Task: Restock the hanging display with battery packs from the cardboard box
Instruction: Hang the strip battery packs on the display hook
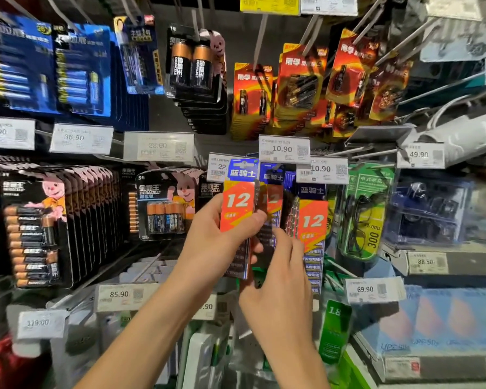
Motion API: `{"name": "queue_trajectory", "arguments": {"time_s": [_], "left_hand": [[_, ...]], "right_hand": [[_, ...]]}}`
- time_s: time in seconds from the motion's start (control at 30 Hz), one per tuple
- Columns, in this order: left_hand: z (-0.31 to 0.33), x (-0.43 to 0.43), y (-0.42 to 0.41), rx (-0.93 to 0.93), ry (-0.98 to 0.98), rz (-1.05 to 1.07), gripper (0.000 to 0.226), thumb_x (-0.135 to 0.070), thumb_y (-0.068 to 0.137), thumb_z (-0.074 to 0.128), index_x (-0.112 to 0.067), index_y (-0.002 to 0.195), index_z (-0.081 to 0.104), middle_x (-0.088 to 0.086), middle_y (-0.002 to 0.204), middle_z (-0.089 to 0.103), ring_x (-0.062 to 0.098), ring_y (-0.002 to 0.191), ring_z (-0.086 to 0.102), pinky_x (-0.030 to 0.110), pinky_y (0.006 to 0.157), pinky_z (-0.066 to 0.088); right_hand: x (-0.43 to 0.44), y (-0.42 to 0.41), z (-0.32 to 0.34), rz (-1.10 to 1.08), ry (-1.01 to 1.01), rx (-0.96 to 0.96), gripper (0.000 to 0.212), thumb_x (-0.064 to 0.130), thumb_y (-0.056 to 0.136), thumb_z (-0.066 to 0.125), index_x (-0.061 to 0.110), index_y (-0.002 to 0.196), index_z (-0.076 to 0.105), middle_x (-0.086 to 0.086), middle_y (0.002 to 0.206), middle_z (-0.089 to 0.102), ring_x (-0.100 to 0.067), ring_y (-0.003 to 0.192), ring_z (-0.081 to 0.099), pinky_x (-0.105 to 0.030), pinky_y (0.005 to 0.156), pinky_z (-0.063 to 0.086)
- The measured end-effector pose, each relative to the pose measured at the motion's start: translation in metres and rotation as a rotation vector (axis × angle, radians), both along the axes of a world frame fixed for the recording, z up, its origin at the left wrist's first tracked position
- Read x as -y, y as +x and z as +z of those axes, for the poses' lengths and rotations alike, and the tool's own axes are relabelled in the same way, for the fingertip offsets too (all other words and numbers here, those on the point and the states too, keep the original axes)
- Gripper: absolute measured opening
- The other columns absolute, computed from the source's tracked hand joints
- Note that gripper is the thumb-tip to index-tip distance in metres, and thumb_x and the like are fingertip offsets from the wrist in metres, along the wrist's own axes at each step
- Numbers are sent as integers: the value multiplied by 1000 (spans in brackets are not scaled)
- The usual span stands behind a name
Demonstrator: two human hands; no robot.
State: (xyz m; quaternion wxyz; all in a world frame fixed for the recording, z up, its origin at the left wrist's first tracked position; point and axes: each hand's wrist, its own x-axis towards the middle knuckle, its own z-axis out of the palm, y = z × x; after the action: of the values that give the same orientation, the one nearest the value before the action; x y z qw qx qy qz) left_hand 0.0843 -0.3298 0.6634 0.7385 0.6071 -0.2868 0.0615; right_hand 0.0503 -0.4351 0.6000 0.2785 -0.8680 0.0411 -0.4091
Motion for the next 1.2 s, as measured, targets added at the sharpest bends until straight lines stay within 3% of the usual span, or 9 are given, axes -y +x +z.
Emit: {"name": "queue_trajectory", "arguments": {"time_s": [0.1, 0.2, 0.43, 0.6, 0.67, 0.87, 1.0, 1.13, 1.2], "left_hand": [[-7, 6, 6, 46, 12, 86, 23, -16, 90, 76, -17, 111, 67, -1, 89, 74, 19, 78, 69, 36, 74, 57], [-11, 13, 8, 78, 16, 140, 23, -14, 91, 74, -19, 113, 67, 1, 98, 76, 13, 87, 71, 28, 81, 57], [-9, 39, -2, 57, 54, 44, 15, -14, 102, 60, -18, 116, 64, 5, 106, 75, 22, 102, 72, 41, 95, 56], [16, 35, -1, 61, 34, -45, 30, 0, 98, 59, -11, 125, 59, 7, 118, 73, 18, 109, 70, 24, 87, 57], [30, 31, -1, 99, 15, -32, 37, 0, 98, 59, -13, 132, 56, 1, 127, 69, 12, 118, 66, 26, 96, 53], [55, 19, 1, 221, 21, 23, 40, 0, 91, 60, -14, 129, 60, -3, 130, 67, 8, 122, 62, 38, 110, 46], [72, 13, 3, 281, 51, 45, 42, 7, 95, 55, -15, 131, 61, -5, 133, 66, 8, 121, 64, 37, 109, 48], [86, 9, 7, 292, 91, 63, 44, 5, 94, 56, -16, 132, 62, -6, 134, 66, 6, 122, 63, 38, 111, 47], [87, 8, 8, 293, 94, 66, 45, 6, 93, 55, -17, 132, 62, -6, 133, 66, 7, 122, 63, 38, 110, 47]], "right_hand": [[5, -9, -3, 105, 120, 78, 66, 18, 88, 65, 37, 140, 31, 17, 131, 42, -2, 112, 52, -35, 91, 52], [9, -21, -1, 217, 209, 81, 69, 14, 83, 62, 47, 136, 33, 23, 119, 50, 0, 106, 51, -31, 88, 51], [3, -26, 6, 309, 160, 64, 102, 17, 77, 58, 52, 149, -4, 23, 154, 21, -6, 143, 28, -24, 112, 34], [14, -22, -2, 194, 212, 169, 91, 19, 90, 65, 55, 148, 7, 6, 150, 45, -18, 124, 55, -41, 95, 51], [17, -19, -5, 162, 259, 172, 87, 18, 90, 64, 55, 148, 9, 2, 139, 52, -21, 110, 62, -46, 88, 53], [18, -10, -3, 159, 265, 153, 81, 19, 90, 64, 48, 148, 15, 3, 125, 54, -4, 90, 55, -18, 70, 44], [16, 0, 6, 165, 242, 158, 80, 12, 89, 62, 36, 152, 20, 1, 133, 51, 6, 93, 45, -2, 80, 36], [13, 12, 18, 187, 253, 177, 83, 14, 90, 59, 45, 151, 12, 0, 143, 45, -19, 119, 55, -41, 96, 52], [13, 17, 25, 158, 226, 201, 83, 11, 91, 59, 41, 152, 12, 0, 144, 43, -21, 124, 51, -45, 98, 51]]}}
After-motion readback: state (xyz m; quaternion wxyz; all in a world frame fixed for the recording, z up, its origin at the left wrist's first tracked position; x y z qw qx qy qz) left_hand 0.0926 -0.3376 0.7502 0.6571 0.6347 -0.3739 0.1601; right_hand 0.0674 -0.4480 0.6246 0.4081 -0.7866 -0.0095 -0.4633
